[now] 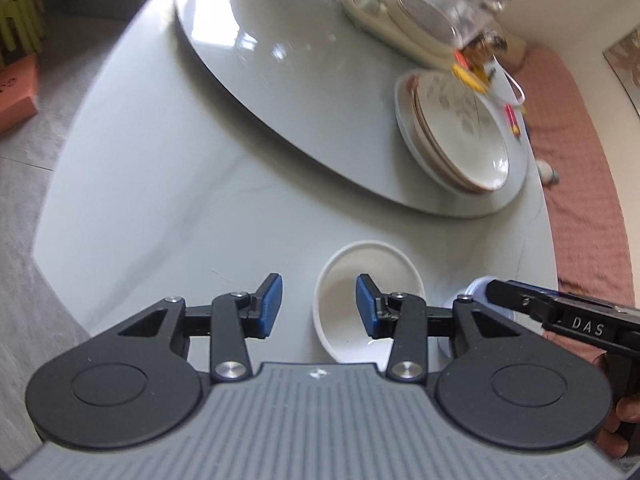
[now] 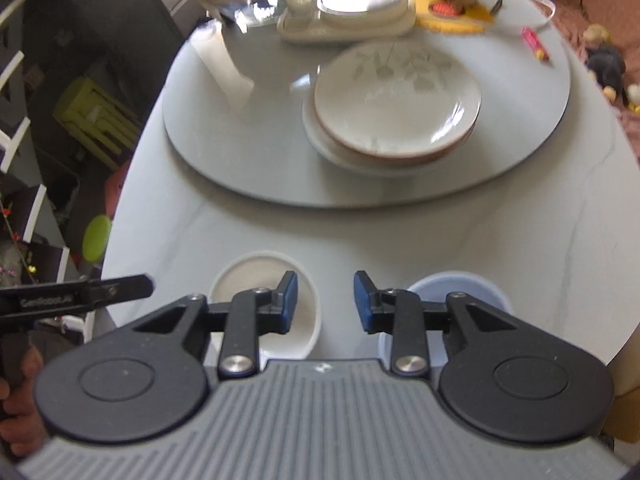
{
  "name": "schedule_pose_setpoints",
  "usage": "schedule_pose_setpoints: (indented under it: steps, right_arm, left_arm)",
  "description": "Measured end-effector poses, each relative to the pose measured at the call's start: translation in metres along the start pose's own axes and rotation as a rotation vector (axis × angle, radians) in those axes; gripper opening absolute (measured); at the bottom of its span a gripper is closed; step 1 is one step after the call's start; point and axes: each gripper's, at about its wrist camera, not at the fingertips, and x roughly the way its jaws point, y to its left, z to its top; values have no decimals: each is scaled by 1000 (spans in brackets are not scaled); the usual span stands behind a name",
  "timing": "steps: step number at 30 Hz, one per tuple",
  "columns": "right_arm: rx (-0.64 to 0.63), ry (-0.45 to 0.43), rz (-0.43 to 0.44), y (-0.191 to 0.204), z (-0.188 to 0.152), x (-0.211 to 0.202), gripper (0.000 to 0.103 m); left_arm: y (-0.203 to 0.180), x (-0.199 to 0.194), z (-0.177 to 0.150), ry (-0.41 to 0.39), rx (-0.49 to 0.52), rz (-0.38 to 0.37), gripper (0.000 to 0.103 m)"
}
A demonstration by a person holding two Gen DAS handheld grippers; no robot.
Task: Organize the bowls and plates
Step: 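Open both grippers and move them to the white ceramic bowl, then close both grippers on the rim of the white ceramic bowl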
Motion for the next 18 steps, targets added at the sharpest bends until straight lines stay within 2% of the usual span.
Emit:
schedule_pose_setpoints:
  steps: [5,12,16,18]
  right_arm:
    - [-6,83,15,9,-7,22,33]
    - [-14,152,-15,23,-5,47,30]
    - [-17,172,-59,23,-7,62,28]
    - [-13,173,-79,22,-10,67,26]
  left_arm:
    - [6,37,2,70,11,-43,45]
    - [2,76,9,115,125,5,44]
    - [0,85,14,131,164,-2,38]
    - [1,88,15,140,171,19,36]
